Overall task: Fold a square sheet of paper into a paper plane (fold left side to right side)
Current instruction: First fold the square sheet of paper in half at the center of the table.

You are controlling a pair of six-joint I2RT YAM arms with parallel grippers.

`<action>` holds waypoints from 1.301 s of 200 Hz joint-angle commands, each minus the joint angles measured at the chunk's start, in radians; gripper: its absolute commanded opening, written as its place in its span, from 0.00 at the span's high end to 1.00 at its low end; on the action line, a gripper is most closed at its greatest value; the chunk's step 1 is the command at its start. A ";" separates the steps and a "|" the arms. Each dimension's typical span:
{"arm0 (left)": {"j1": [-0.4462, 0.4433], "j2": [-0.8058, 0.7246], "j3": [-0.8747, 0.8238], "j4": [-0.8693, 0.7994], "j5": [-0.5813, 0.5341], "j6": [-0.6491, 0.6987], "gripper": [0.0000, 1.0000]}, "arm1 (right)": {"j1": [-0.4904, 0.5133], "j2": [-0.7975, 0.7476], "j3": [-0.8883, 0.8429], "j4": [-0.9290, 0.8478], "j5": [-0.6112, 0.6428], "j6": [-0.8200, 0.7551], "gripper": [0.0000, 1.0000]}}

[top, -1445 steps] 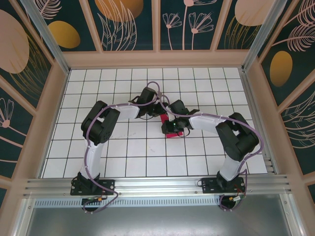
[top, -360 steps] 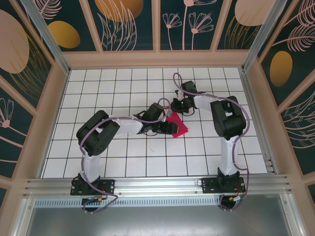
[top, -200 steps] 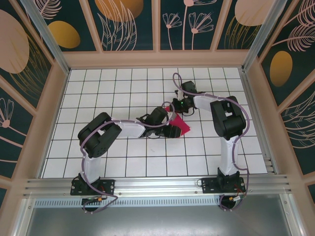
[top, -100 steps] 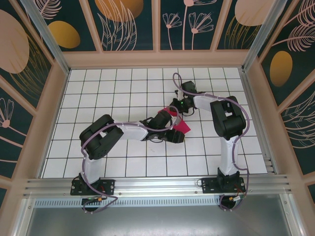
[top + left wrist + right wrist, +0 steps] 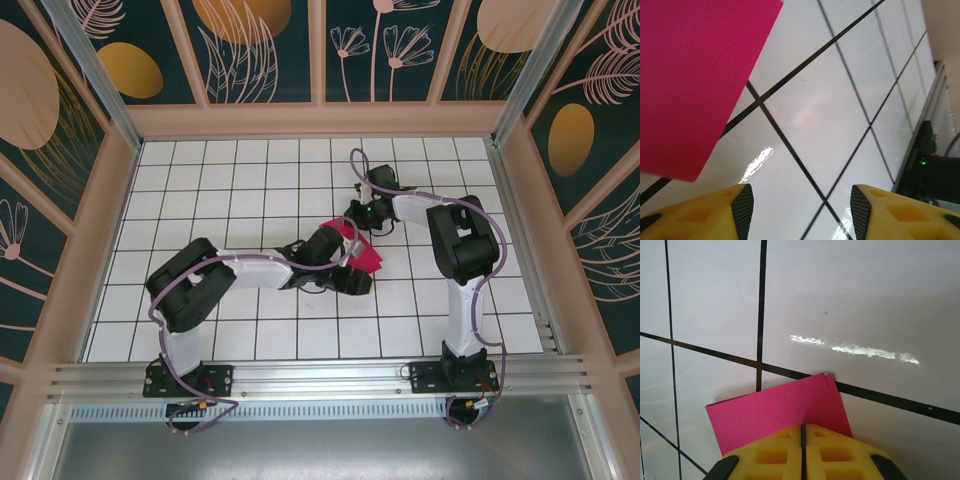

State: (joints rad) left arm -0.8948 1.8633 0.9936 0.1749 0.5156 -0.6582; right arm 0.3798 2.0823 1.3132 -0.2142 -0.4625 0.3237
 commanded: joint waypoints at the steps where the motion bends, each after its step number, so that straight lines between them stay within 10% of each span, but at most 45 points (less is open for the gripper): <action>1: 0.069 -0.062 -0.015 -0.011 -0.010 -0.003 0.43 | 0.038 0.056 -0.038 -0.103 0.042 0.011 0.90; 260: 0.129 0.152 0.080 -0.026 -0.076 0.043 0.49 | 0.030 -0.102 -0.009 -0.067 -0.076 0.002 0.91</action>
State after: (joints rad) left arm -0.7647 1.9865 1.0744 0.1860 0.4625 -0.6392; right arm 0.3958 2.0312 1.3106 -0.2691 -0.4732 0.3233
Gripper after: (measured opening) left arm 0.515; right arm 0.094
